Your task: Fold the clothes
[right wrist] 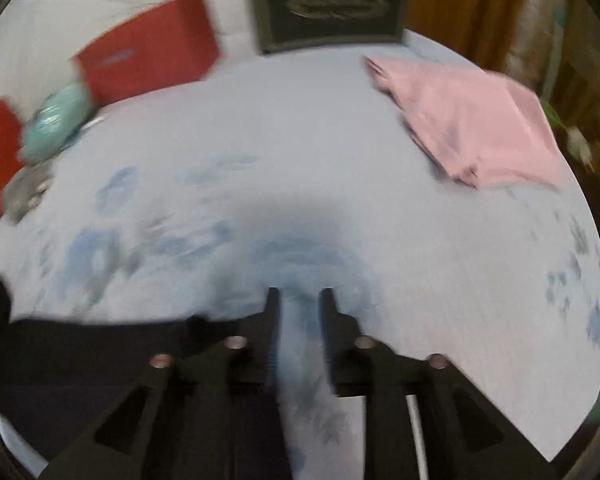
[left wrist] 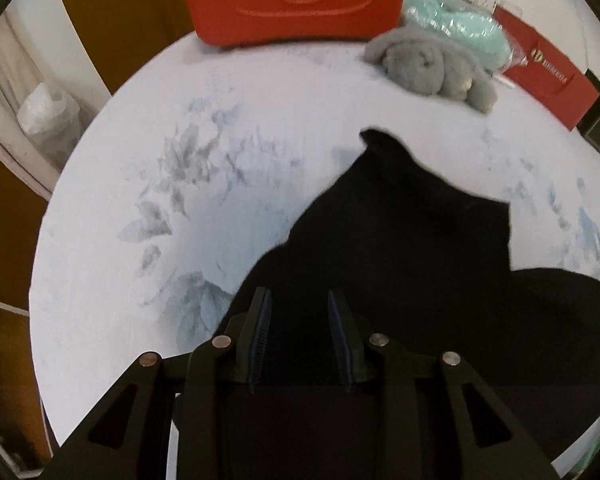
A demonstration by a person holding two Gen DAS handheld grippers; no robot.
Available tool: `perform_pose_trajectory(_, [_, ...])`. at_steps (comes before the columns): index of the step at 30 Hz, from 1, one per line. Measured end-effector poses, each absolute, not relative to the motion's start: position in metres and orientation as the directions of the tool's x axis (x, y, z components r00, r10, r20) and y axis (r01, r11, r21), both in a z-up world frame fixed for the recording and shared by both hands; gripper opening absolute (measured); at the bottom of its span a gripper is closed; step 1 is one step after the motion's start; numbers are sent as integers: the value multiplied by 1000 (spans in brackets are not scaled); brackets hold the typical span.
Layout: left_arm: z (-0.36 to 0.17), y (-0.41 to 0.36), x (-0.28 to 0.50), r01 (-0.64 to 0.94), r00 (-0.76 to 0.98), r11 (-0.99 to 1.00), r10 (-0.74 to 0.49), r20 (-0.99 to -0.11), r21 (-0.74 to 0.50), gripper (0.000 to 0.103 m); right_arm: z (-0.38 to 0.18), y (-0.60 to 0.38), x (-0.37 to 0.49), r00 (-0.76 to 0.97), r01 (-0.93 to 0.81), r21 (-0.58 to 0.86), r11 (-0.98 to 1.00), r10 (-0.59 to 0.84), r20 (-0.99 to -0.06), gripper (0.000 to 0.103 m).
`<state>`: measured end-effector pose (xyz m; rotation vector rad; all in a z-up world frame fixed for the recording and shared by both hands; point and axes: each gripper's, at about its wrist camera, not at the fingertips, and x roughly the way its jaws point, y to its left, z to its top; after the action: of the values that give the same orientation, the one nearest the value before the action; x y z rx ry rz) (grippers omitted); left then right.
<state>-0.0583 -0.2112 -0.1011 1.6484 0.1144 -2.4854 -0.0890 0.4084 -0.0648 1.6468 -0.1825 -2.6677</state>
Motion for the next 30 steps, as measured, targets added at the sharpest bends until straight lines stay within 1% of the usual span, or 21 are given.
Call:
perform_pose_trajectory(2, [-98,-212,-58,166,-395,-986,-86,-914,21,30,-64,393,-82,-444,28,130,-991,-129,-887,85])
perform_pose_trajectory(3, [-98,-213,-59,167,-396,-986,-85,-914,20,30,-66,384,-79,-434,75,127,-989,-147,-889,86])
perform_pose_trajectory(5, [-99,-216,-61,174,-393,-985,-87,-915,18,30,-71,375,-80,-423,110,106,-988,-143,-895,86])
perform_pose_trajectory(10, [-102,-217,-65,181,-380,-983,-84,-921,14,30,-85,367,-96,-411,126,125,-984,-167,-896,86])
perform_pose_trajectory(11, [-104,-217,-65,180,-377,-984,-82,-923,14,30,-89,365,-100,-404,130,129,-983,-171,-898,84])
perform_pose_trajectory(12, [-106,-217,-66,179,-373,-984,-80,-925,13,30,-93,363,-103,-384,136,141,-981,-184,-905,60])
perform_pose_trajectory(14, [-110,-218,-67,180,-363,-984,-76,-929,10,30,-107,354,-110,-304,166,162,-973,-207,-930,6])
perform_pose_trajectory(15, [-112,-218,-68,182,-358,-983,-74,-931,9,30,-111,349,-111,-281,176,138,-975,-185,-942,6])
perform_pose_trajectory(17, [-114,-219,-68,183,-357,-983,-73,-931,6,30,-103,347,-109,-328,184,107,-977,-164,-930,6])
perform_pose_trajectory(18, [-115,-219,-69,184,-356,-983,-75,-932,9,30,-97,357,-113,-377,134,107,-985,-150,-914,6])
perform_pose_trajectory(20, [-117,-220,-72,184,-350,-983,-81,-933,16,30,-99,382,-125,-412,-3,155,-988,-140,-900,6])
perform_pose_trajectory(21, [-118,-220,-75,186,-349,-982,-83,-934,18,30,-106,392,-130,-405,-52,172,-984,-137,-904,7])
perform_pose_trajectory(22, [-118,-220,-76,188,-350,-982,-84,-933,18,30,-113,400,-134,-395,-99,188,-977,-135,-909,10])
perform_pose_trajectory(25, [-111,-220,-76,187,-368,-982,-88,-926,19,30,-112,401,-126,-396,-114,187,-976,-129,-909,37])
perform_pose_trajectory(26, [-107,-220,-76,184,-377,-983,-91,-922,22,30,-107,399,-120,-404,-101,190,-977,-135,-905,59])
perform_pose_trajectory(27, [-103,-220,-74,181,-387,-983,-94,-917,24,30,-101,397,-113,-412,-88,193,-977,-141,-900,67])
perform_pose_trajectory(30, [-92,-220,-67,175,-418,-984,-88,-904,15,30,-85,390,-94,-435,-49,200,-979,-159,-886,67])
